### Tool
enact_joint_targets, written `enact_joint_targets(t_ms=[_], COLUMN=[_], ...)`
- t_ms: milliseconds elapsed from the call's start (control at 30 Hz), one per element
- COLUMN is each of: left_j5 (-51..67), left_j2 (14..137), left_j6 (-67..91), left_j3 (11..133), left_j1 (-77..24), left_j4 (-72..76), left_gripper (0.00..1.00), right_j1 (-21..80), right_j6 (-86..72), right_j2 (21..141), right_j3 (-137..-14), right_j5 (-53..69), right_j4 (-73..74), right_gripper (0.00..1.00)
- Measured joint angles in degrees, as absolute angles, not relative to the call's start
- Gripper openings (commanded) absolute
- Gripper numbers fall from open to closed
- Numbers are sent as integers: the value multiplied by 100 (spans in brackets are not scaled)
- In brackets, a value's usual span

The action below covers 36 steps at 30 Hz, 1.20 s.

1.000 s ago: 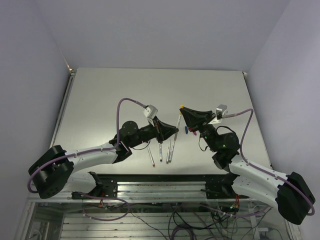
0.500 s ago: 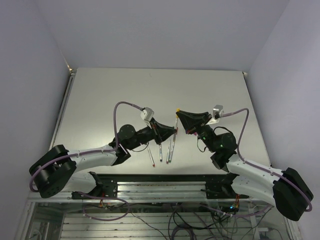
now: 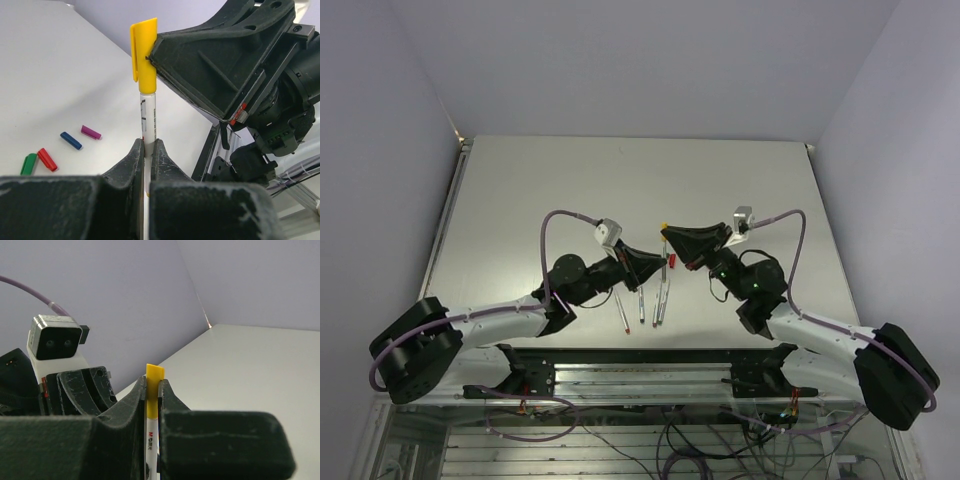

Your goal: Insert the pens into the pen caps

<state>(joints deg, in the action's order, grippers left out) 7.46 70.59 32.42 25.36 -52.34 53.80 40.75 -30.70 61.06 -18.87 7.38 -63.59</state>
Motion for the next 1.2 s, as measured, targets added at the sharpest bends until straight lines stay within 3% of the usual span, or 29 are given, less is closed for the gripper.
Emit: enact_joint_targets(t_ms=[967, 1100, 1200], left_j5=[283, 235, 141], left_j2=[6598, 6626, 6654], left_j6=[2720, 2720, 2724], left_j3=[2473, 2482, 2508], left_j1=[-4936, -4877, -4845], left_j4=[4276, 4204, 4217], left_gripper=[7, 7, 7], right_j1=[4051, 4106, 4152], right_j6=[-3181, -2982, -2770], right_j2=[7085, 7019, 6897], right_j3=[-2368, -2628, -2891], right_j5=[961, 781, 563], right_j4=[-6101, -5540, -5009], right_gripper=[0, 11, 24])
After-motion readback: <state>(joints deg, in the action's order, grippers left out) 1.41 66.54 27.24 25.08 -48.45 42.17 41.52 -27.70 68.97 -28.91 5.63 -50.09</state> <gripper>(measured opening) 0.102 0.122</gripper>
